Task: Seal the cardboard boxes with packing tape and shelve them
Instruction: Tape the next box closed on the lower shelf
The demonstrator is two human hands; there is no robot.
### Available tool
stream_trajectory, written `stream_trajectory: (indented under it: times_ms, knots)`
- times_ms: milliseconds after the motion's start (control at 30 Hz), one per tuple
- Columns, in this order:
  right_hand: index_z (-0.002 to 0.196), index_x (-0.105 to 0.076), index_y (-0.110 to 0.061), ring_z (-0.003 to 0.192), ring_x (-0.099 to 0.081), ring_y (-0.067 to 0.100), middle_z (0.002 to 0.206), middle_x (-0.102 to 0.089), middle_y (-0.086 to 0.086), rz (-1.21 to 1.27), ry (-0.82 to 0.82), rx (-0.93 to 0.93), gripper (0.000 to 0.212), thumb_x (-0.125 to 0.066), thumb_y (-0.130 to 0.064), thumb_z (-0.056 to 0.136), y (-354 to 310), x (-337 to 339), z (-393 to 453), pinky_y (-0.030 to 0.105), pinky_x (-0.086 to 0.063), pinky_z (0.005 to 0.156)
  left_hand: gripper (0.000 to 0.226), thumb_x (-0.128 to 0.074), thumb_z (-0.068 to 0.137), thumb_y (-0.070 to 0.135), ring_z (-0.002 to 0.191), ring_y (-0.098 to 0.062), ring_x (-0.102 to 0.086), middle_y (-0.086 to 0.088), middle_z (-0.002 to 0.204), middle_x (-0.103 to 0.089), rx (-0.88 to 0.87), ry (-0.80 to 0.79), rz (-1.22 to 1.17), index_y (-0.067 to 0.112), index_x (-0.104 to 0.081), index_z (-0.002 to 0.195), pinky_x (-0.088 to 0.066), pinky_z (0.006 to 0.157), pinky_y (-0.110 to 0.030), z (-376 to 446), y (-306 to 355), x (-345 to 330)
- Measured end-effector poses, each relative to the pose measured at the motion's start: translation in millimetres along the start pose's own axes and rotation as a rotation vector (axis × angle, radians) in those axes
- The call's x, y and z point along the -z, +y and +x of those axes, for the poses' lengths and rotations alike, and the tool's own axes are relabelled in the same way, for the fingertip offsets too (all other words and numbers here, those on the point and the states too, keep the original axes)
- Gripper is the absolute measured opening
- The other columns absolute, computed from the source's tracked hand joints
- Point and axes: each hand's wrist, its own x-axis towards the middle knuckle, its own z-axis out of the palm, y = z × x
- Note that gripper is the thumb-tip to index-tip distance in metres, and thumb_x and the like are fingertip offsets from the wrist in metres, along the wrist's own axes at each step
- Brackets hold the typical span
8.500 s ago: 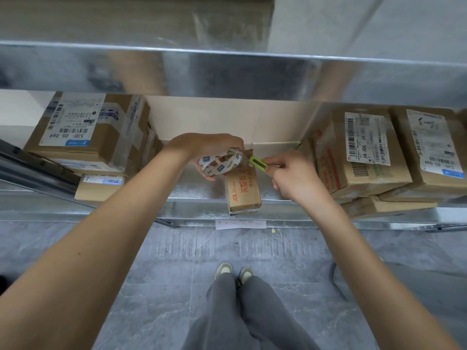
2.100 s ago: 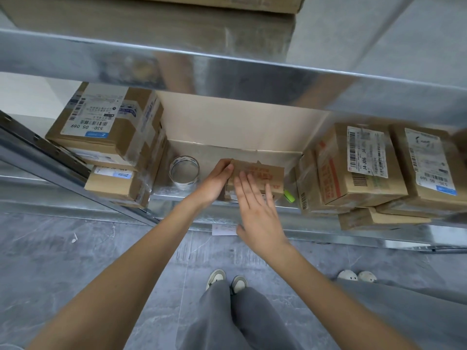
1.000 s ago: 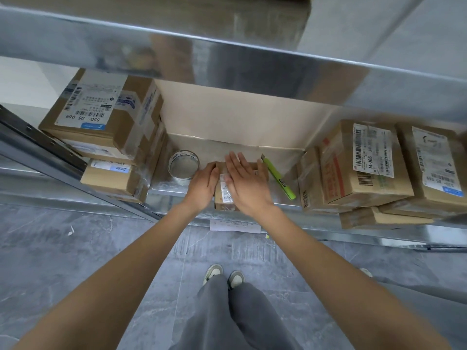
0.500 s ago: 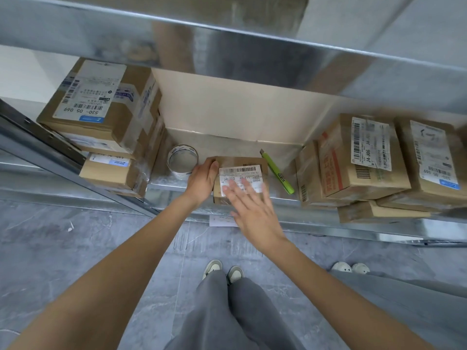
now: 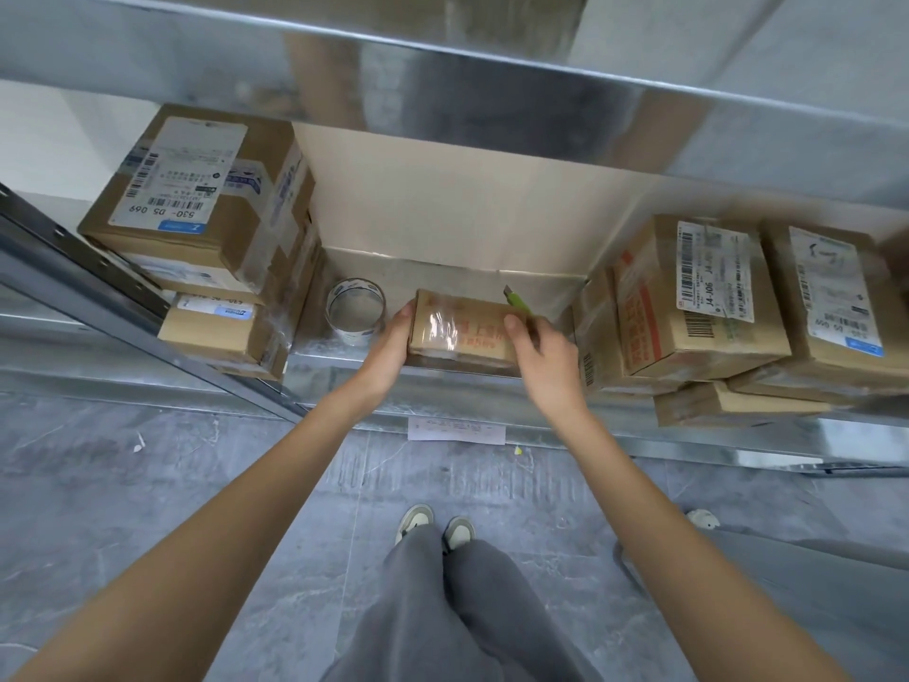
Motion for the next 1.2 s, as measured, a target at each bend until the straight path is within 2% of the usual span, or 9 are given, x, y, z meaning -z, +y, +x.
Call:
stream_trajectory:
  times_ms: [167,267,400,533,633,800,900,1033,1200]
  knots:
    - [0.117,-0.056,0.001,0.094,-0.058,0.031,0.104,-0.063,0.016,-0.067,0.009,-0.081,0.046,-0.041,-0.04,0.103,-12,-14,21,0.029,-0.034,0.07,0.06,-0.02,0.098,0.061,0.129,-0.021,-0.048,-0.003,0.137,-0.054,-0.044,0.029,-0.058,0.024,-0.044,0.14,-0.037,0.11,-0.042,0,5,-3]
    - [0.143,-0.038,-0.002,0.126,-0.046,0.034,0.137,-0.05,0.018,-0.351,0.069,0.118,0.045,-0.04,-0.025,0.103,-22,-17,27,0.042,-0.041,0.099,0.042,-0.026,0.105,0.045,0.124,-0.024,-0.053,-0.003,0.129,-0.057,-0.084,0.057,-0.071,0.021,-0.043,0.135,-0.04,0.105,-0.047,3,8,-1]
    - [0.155,-0.016,-0.012,0.15,-0.011,0.018,0.163,-0.013,0.005,-0.538,-0.251,0.438,0.056,-0.028,-0.035,0.105,-57,-26,31,0.047,-0.008,0.121,0.037,-0.032,0.104,0.041,0.103,-0.011,-0.058,0.002,0.11,-0.056,-0.095,0.036,-0.069,0.015,-0.041,0.129,-0.045,0.097,-0.043,3,11,3]
    - [0.155,-0.012,-0.014,0.15,0.0,0.012,0.164,-0.007,0.0,-0.771,-0.332,0.485,0.07,-0.016,-0.055,0.1,-52,-45,23,0.047,0.007,0.118,0.04,-0.031,0.105,0.041,0.12,-0.023,-0.051,-0.002,0.121,-0.053,-0.077,0.008,-0.071,0.015,-0.038,0.134,-0.039,0.101,-0.042,-1,8,3]
    - [0.154,-0.022,-0.013,0.15,-0.012,0.014,0.161,-0.02,0.002,-0.713,-0.239,0.547,0.075,-0.009,-0.056,0.094,-37,-47,1,0.047,0.002,0.118,0.037,-0.029,0.107,0.032,0.12,-0.015,-0.049,-0.004,0.126,-0.051,-0.085,0.052,-0.091,0.01,-0.037,0.135,-0.04,0.104,-0.027,-5,12,1]
    - [0.152,-0.027,-0.009,0.147,-0.025,0.019,0.159,-0.026,0.006,-0.725,-0.145,0.624,0.061,-0.03,-0.038,0.099,-13,-49,-35,0.05,-0.016,0.12,0.062,-0.032,0.091,0.055,0.13,-0.017,-0.045,-0.004,0.133,-0.052,-0.111,0.061,-0.004,0.011,-0.044,0.133,-0.032,0.114,-0.035,-4,17,-6]
    - [0.152,-0.03,-0.013,0.146,-0.025,0.021,0.157,-0.032,0.004,-0.652,-0.137,0.658,0.063,-0.053,-0.029,0.095,-19,-45,-22,0.047,-0.011,0.119,0.07,-0.03,0.087,0.064,0.128,-0.016,-0.049,-0.004,0.132,-0.056,-0.117,0.061,0.021,0.013,-0.047,0.132,-0.033,0.114,-0.044,-1,18,-5]
    - [0.152,-0.029,-0.018,0.146,-0.021,0.027,0.157,-0.028,0.006,-0.417,-0.035,0.324,0.082,-0.072,-0.036,0.084,-2,-21,1,0.052,-0.015,0.119,0.069,-0.029,0.083,0.07,0.12,-0.019,-0.055,-0.003,0.124,-0.06,-0.039,0.032,0.034,0.022,-0.048,0.129,-0.041,0.106,-0.053,-1,16,-2]
    - [0.14,-0.047,-0.02,0.125,-0.044,0.005,0.138,-0.047,-0.007,0.17,-0.109,0.104,0.068,-0.078,-0.031,0.081,11,1,11,0.008,-0.036,0.099,0.049,-0.022,0.098,0.064,0.116,-0.013,-0.06,0.007,0.118,-0.067,-0.014,0.048,-0.031,0.039,-0.058,0.12,-0.041,0.107,-0.038,-17,24,-6]
